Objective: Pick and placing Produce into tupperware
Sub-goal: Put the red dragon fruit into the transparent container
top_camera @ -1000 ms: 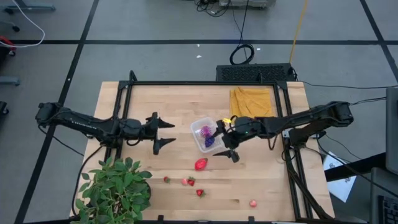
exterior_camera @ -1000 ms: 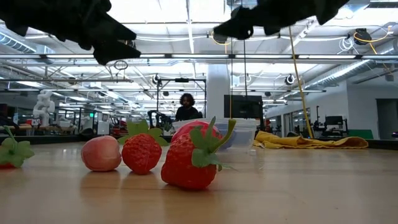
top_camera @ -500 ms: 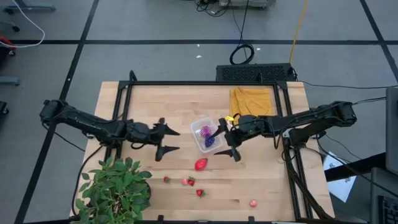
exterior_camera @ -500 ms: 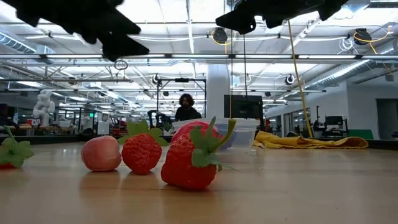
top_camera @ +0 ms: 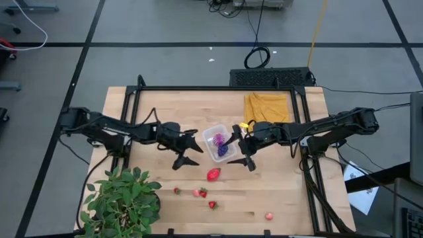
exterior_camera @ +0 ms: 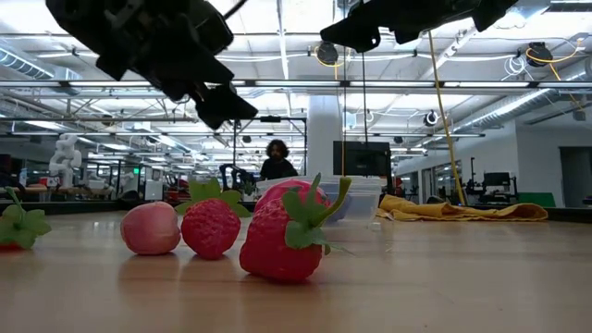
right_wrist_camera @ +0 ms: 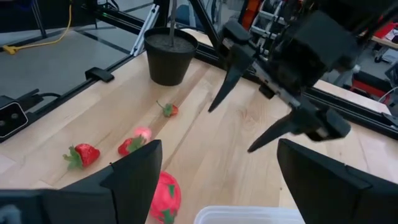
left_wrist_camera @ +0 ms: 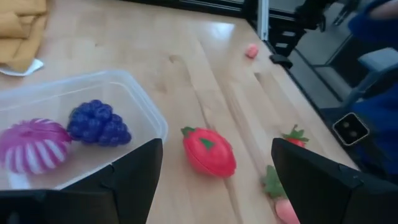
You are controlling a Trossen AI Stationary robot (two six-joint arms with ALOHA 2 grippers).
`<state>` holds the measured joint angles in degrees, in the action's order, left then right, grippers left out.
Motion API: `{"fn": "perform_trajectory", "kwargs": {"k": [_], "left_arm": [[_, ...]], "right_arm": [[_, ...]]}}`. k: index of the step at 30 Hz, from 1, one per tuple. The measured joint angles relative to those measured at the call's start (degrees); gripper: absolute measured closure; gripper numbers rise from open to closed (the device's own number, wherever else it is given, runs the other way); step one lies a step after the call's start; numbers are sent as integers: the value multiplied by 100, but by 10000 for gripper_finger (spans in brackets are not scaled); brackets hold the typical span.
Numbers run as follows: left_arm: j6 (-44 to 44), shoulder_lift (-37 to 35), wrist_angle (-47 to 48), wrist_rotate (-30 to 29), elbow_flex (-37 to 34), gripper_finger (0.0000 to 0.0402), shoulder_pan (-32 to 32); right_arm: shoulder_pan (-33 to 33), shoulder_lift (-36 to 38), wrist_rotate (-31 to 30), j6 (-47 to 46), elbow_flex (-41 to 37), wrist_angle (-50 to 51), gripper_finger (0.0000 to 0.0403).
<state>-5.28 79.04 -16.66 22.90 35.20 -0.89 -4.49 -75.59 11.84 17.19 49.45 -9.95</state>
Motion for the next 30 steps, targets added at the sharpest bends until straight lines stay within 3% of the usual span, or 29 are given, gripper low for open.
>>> {"fn": "perform_trajectory", "kwargs": {"k": [6,13,24,30], "left_arm": [[-420,569,-357,0,-2,94,52],[-759,1036,-735,-388,-4,94,385],[-1097,1146,-737,-1306,-4,94,929],[-1088,1179,-722,-1395,-4,94,995]], "right_arm": [[0,0,-4,8,0,4,96],[0,0,-7,38,0,20,96],[9,0,-18,39,0,52,96],[38,0,-22,15,0,52,96]]}}
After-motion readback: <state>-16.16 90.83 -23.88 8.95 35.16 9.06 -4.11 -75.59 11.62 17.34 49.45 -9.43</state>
